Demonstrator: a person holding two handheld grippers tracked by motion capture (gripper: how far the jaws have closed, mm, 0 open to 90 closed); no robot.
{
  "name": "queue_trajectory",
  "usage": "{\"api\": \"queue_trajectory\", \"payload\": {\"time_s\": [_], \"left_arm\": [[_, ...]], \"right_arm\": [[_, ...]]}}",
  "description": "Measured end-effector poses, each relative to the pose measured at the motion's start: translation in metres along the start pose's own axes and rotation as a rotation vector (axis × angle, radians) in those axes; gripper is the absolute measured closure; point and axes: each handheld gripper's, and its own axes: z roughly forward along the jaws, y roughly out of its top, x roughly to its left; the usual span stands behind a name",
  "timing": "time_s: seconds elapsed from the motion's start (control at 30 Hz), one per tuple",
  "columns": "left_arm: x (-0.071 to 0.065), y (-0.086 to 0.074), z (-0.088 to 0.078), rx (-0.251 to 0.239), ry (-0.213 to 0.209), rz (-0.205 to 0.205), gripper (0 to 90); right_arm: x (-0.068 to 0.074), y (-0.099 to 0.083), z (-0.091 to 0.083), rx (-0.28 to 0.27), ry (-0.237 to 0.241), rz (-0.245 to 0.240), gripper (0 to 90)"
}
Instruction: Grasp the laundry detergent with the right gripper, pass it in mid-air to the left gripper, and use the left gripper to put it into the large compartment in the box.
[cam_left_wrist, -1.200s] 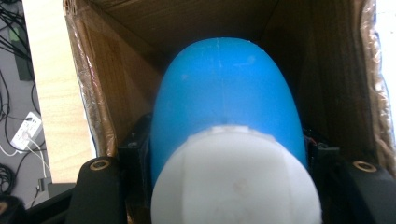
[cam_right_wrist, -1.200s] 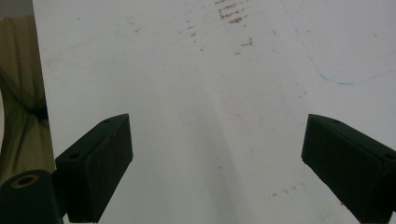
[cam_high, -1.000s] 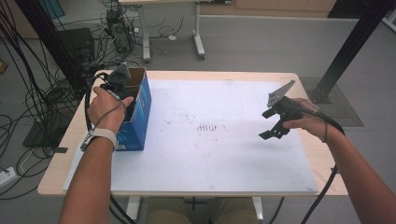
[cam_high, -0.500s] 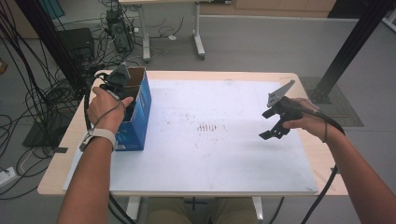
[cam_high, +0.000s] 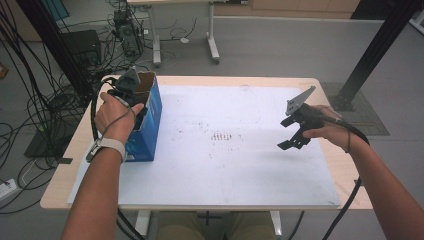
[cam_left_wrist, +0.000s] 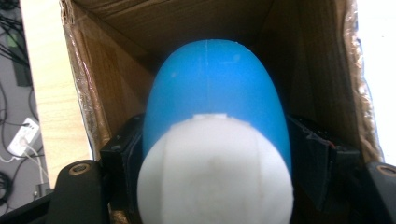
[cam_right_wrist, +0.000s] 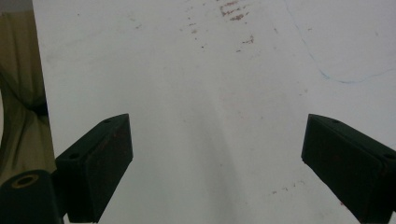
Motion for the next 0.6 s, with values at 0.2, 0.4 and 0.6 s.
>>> {"api": "queue_trajectory", "payload": {"time_s": [0.2,0.4,0.6], "left_arm": [[0.001,0.0,-0.009,-0.019,0.005,0.004,24.7],[0.003,-0.002,-0.015,-0.037,-0.002,0.004,22.8],[0.004,-0.002,-0.025,-0.062,-0.008,0.004,15.1]], "right_arm": [[0.001,0.002,0.0,0.0,0.0,-0.005,8.8],[0.004,0.004,0.0,0.002,0.001,-0.013,8.8],[0.005,0.006,-0.002,0.003,-0.005,-0.015,8.8]]}}
